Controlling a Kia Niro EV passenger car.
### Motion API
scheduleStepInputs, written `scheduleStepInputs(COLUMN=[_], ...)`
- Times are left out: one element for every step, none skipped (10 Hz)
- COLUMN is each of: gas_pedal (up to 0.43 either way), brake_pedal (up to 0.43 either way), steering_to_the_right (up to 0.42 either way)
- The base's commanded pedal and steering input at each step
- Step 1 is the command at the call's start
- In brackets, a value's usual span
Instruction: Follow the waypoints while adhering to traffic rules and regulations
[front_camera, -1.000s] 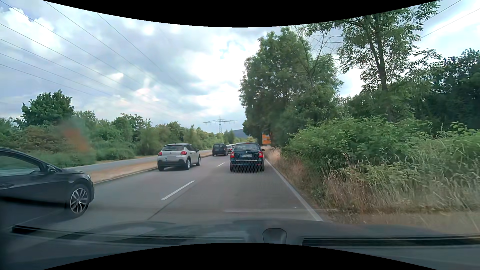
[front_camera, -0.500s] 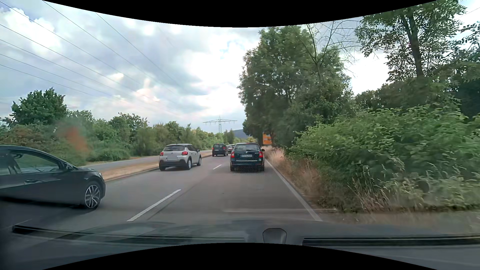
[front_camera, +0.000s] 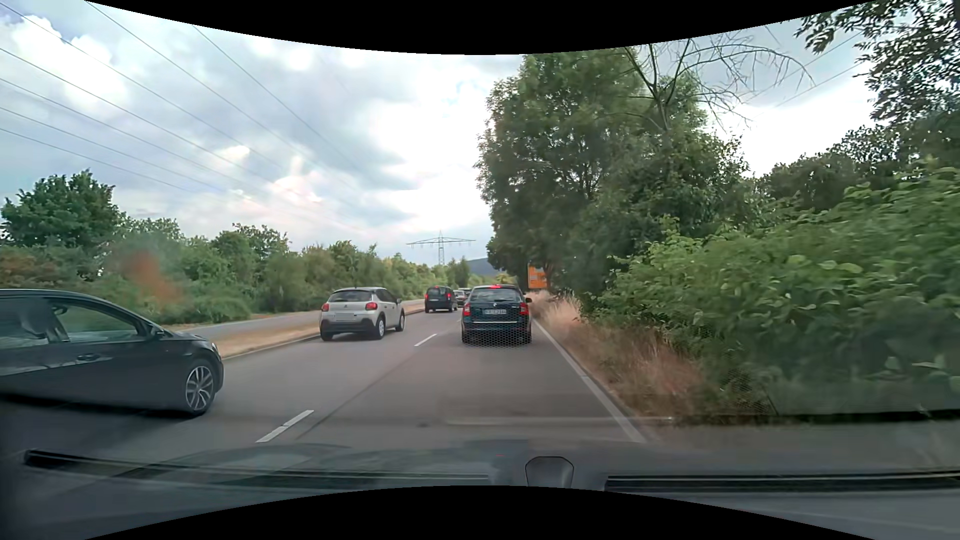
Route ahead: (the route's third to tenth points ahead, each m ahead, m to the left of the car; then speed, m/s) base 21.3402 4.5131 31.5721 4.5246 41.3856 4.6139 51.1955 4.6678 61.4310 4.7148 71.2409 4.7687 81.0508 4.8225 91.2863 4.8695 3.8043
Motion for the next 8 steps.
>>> scheduleStepInputs(gas_pedal=[0.028, 0.028, 0.028, 0.028, 0.028, 0.028, 0.028, 0.028], brake_pedal=[0.000, 0.000, 0.000, 0.000, 0.000, 0.000, 0.000, 0.000], steering_to_the_right=[-0.011, -0.011, -0.010, -0.009, -0.009, -0.009, -0.009, -0.009])
